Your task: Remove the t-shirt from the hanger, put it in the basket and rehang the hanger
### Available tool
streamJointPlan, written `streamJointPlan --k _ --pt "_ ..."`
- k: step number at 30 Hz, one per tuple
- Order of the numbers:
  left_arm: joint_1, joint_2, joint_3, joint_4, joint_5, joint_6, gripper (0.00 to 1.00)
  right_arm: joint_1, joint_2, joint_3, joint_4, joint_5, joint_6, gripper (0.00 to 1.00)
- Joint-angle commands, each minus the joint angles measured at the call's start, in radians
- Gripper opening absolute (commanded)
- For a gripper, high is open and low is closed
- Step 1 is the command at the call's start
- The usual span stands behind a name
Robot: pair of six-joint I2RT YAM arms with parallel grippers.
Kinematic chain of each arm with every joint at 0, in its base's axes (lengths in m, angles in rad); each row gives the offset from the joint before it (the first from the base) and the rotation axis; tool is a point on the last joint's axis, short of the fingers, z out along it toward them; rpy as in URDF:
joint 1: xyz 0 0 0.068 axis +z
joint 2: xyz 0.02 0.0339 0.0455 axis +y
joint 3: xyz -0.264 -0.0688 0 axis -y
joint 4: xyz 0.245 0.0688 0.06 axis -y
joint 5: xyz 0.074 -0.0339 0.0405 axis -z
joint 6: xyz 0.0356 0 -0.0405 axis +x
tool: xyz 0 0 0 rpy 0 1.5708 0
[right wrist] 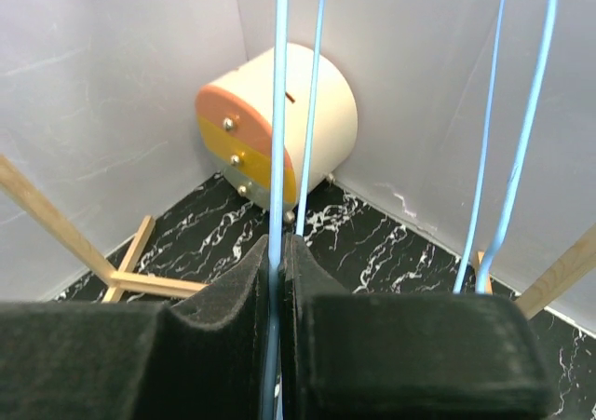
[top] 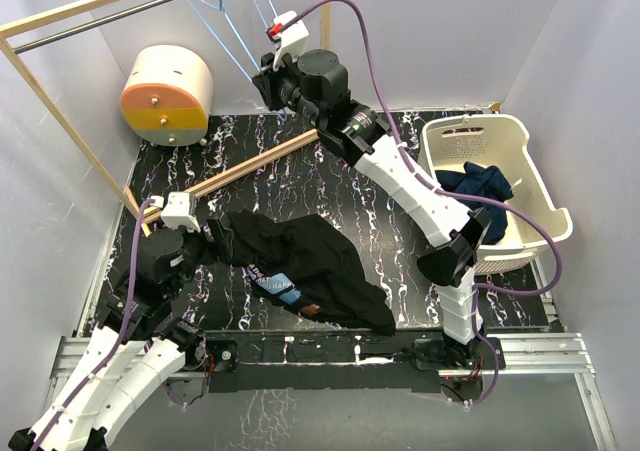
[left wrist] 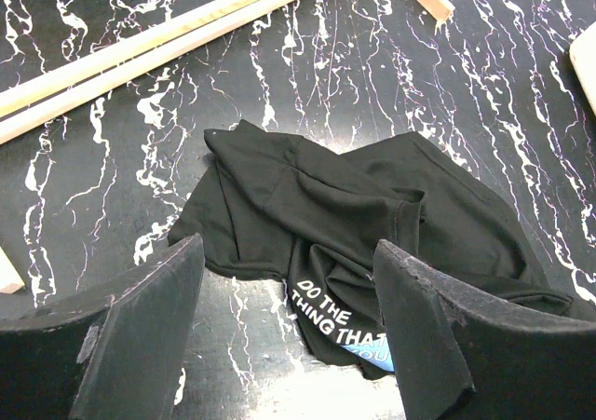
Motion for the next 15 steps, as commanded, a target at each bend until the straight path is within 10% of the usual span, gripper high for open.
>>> streamJointPlan --k 1,15 --pt "0.000 -0.002 -0.001 -0.003 -0.010 0.003 0.72 -0.017 -0.008 0.077 0.126 -0.027 0.025 0.08" --pt "0.001 -0.003 0.000 -0.008 -0.020 -0.001 0.72 -0.056 0.106 0.167 0.163 -0.082 0.099 0.08"
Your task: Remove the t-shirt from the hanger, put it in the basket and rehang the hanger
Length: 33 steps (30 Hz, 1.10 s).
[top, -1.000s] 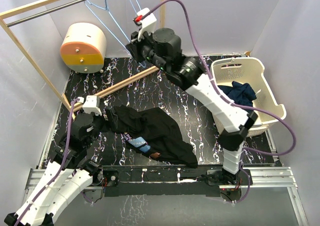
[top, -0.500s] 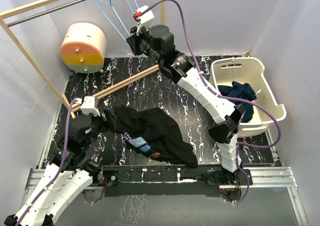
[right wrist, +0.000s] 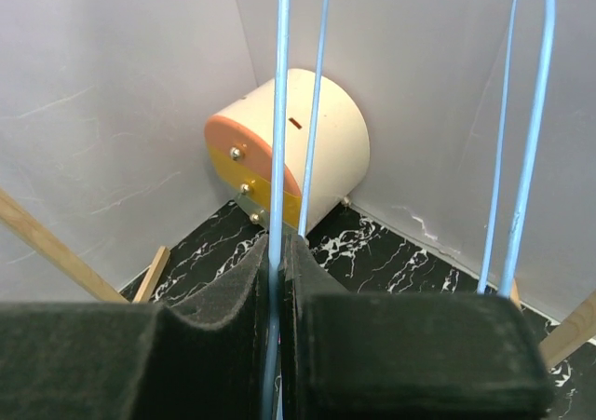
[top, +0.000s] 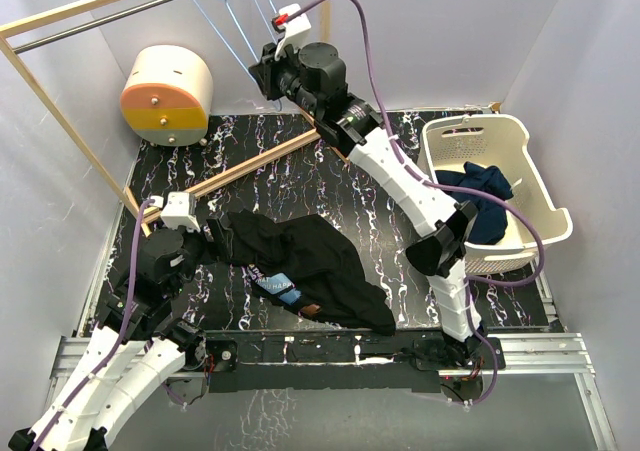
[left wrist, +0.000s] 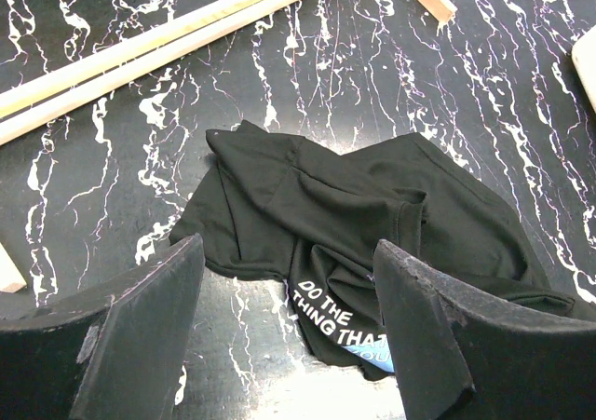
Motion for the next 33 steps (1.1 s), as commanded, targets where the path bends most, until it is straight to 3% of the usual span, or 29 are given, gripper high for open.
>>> streamJointPlan --k 1,7,15,20,26,33 --pt "0.002 -0.003 0.000 -0.009 -0.016 -0.001 0.72 -0.003 0.014 0.060 0.106 -0.015 0.022 0.08" --pt "0.001 -0.003 -0.001 -0.009 -0.016 -0.001 0.72 -0.002 0.022 0.055 0.094 -0.029 0.031 0.10" --pt "0.000 0.005 -0.003 -0.004 -0.002 0.002 0.72 0.009 -0.203 -0.260 0.107 -0.096 0.012 0.54" --pt "0.001 0.015 -0.001 -0.003 0.002 0.005 0.72 0.043 -0.418 -0.560 0.109 -0.153 -0.004 0.62" --pt "0.001 0.010 -0.001 -0.003 -0.007 0.002 0.72 0.108 -0.692 -1.071 0.156 -0.185 -0.018 0.66" --pt "0.001 0.017 -0.001 0.003 -0.013 0.003 0.72 0.216 -0.788 -1.462 0.189 -0.179 -0.009 0.70"
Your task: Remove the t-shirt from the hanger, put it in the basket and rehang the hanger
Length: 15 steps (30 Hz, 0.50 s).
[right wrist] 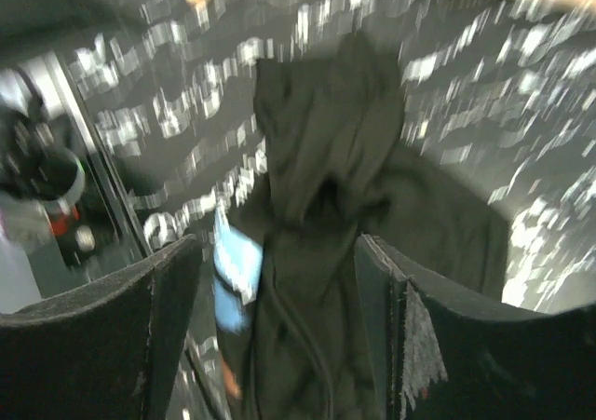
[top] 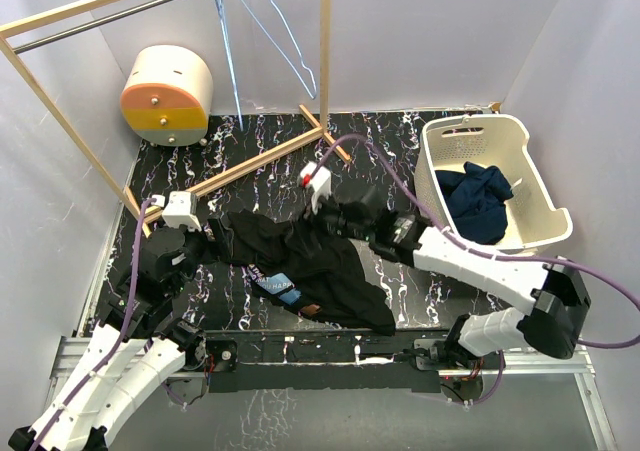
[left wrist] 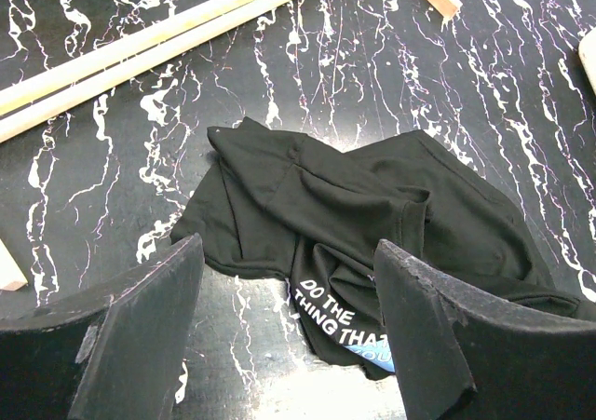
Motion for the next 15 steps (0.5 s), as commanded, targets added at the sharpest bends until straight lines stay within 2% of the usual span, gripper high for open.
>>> streamJointPlan --k 1,8,15 --pt "0.001 0.009 -0.001 0.003 -0.010 0.002 0.72 0.073 0.003 -0.151 0.058 0.015 -0.011 0.71" --pt "0.000 0.024 0.001 0.002 -0.012 0.002 0.72 0.172 0.081 -0.232 0.074 0.048 -0.074 0.90" --pt "0.001 0.027 0.001 -0.003 -0.019 0.001 0.72 0.188 0.169 -0.221 0.121 0.028 -0.123 0.92"
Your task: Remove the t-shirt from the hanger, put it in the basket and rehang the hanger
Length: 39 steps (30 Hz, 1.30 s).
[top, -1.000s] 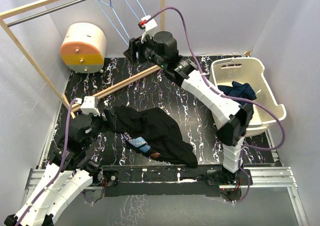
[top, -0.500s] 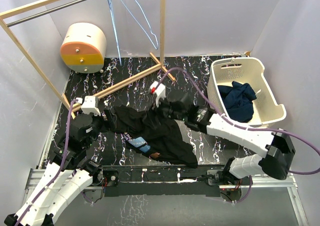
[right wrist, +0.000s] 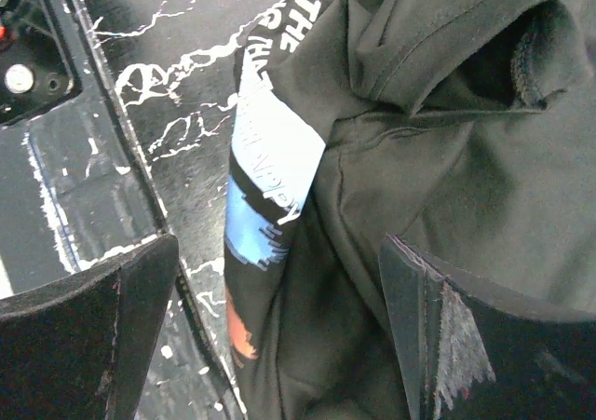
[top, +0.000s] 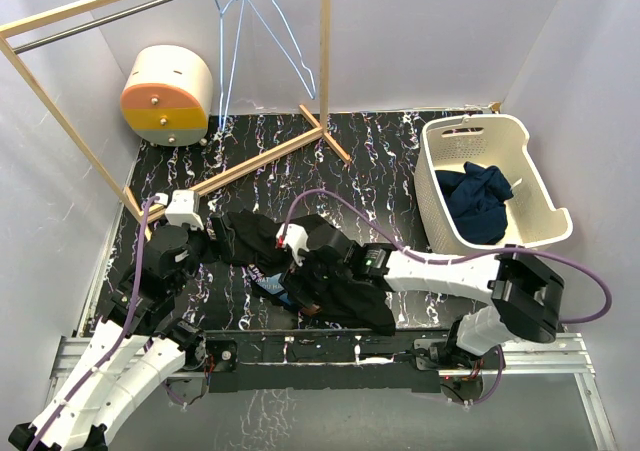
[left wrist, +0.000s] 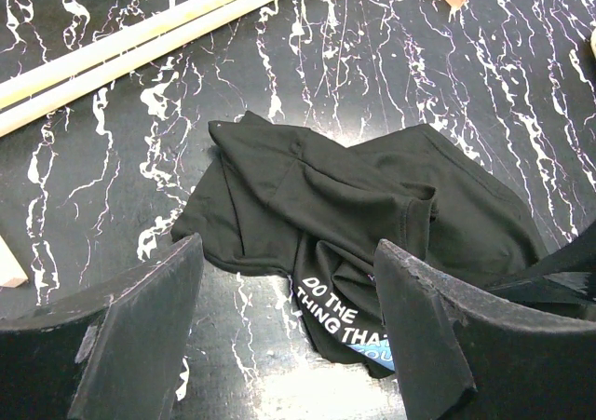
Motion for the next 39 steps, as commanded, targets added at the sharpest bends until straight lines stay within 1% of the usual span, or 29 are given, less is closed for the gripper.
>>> streamJointPlan --k 1,8,9,10,11,12,13,14,15,18,20,24,26,31,35,37,39 --pt "0.001 0.001 0.001 -0.003 -0.018 0.001 0.72 0.002 0.069 0.031 0.098 0.013 -0.050 0.92" --pt "0.001 -0.001 0.000 -0.003 -0.020 0.000 0.72 0.002 0.189 0.045 0.141 0.043 -0.054 0.92" --pt "0.001 -0.001 0.000 -0.004 -0.019 0.000 0.72 0.002 0.207 0.049 0.138 0.043 -0.048 0.91" --pt "0.000 -0.002 0.000 -0.005 -0.019 0.000 0.72 0.002 0.217 0.054 0.133 0.055 -0.040 0.86" --pt "0.000 -0.002 0.001 -0.005 -0.020 0.000 0.72 0.001 0.224 0.058 0.128 0.071 -0.031 0.78" --pt "0.001 -0.005 0.001 -0.005 -0.021 0.000 0.72 0.001 0.234 0.066 0.118 0.098 -0.020 0.63" --pt "0.000 -0.006 0.001 -0.005 -0.022 0.000 0.72 -0.001 0.242 0.075 0.105 0.129 -0.007 0.42" --pt "0.000 -0.007 0.000 -0.004 -0.021 -0.001 0.72 -0.004 0.244 0.081 0.092 0.162 0.012 0.18" --pt "0.001 -0.008 0.001 -0.004 -0.021 -0.001 0.72 -0.011 0.241 0.087 0.083 0.197 0.030 0.09" --pt "0.002 -0.007 0.000 -0.005 -0.020 0.000 0.72 -0.059 0.196 0.080 0.081 0.225 0.063 0.08" --pt "0.001 -0.007 0.001 -0.005 -0.019 0.001 0.72 -0.132 0.139 0.079 0.080 0.210 0.100 0.08" --pt "0.000 -0.009 0.001 -0.004 -0.018 0.001 0.72 -0.388 -0.013 0.098 0.088 0.064 0.212 0.08" --pt "0.001 -0.007 0.001 -0.003 -0.018 0.001 0.72 -0.518 -0.084 0.135 0.088 0.026 0.249 0.08" --pt "0.000 -0.007 0.000 -0.004 -0.019 0.001 0.72 -0.758 -0.188 0.328 -0.002 0.079 0.291 0.08" --pt "0.001 -0.007 0.000 -0.002 -0.017 0.001 0.72 -0.939 -0.212 0.511 -0.081 0.110 0.355 0.08" --pt "0.000 -0.006 0.000 -0.003 -0.017 0.001 0.72 -1.022 -0.220 0.582 -0.083 0.094 0.402 0.08" --pt "0.000 -0.004 0.001 -0.002 -0.014 0.003 0.72 -1.090 -0.216 0.659 -0.089 0.115 0.441 0.08"
